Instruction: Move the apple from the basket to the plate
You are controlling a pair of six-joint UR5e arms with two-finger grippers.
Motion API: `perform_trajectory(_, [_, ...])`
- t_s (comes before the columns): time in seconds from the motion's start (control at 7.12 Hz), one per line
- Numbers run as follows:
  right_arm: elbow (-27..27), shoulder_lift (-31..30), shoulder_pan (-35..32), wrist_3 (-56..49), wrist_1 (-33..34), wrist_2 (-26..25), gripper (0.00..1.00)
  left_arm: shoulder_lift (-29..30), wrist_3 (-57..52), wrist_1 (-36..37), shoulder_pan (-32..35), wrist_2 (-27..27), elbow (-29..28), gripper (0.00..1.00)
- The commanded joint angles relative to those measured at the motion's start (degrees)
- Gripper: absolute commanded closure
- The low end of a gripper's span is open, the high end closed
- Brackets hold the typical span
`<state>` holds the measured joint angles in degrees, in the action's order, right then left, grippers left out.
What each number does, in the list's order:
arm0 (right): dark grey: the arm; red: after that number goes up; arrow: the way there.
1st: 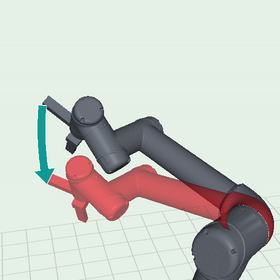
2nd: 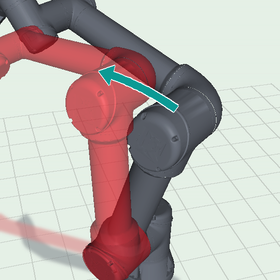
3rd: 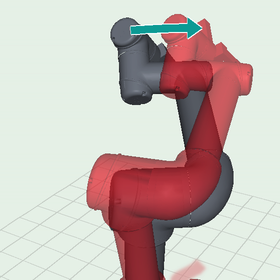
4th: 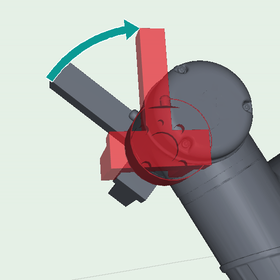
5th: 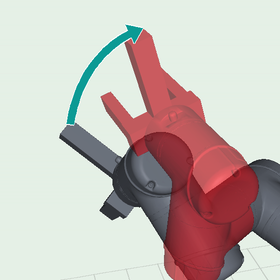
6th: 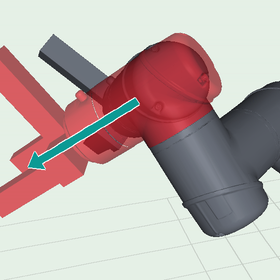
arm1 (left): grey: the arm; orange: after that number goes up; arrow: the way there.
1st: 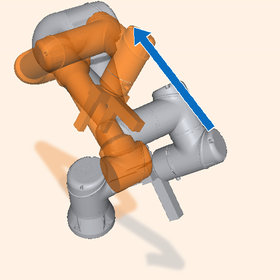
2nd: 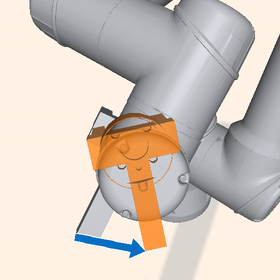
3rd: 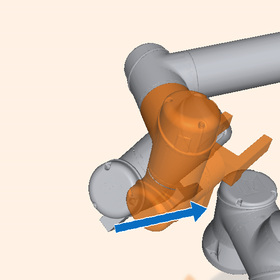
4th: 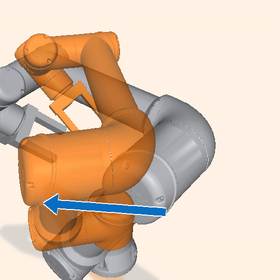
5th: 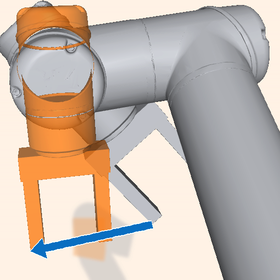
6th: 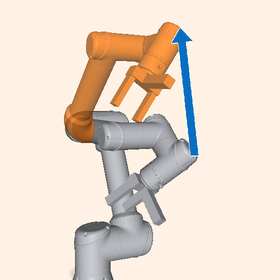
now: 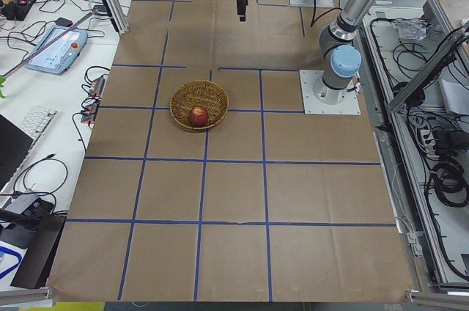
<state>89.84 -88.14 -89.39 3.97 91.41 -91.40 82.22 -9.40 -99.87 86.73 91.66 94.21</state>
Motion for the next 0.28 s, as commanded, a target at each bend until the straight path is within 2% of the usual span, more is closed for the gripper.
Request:
perform_trajectory(0.0, [0.16, -0.1, 0.01, -0.02, 0.0, -0.18, 0.0, 0.05, -0.17, -0.32, 0.11, -0.08, -0.08, 0.01])
perform_trajectory(0.14, [0.25, -0.36, 0.01, -0.02, 0.0, -0.26, 0.0, 0.4, -1.13, -0.41, 0.2, -0.08, -0.17, 0.01])
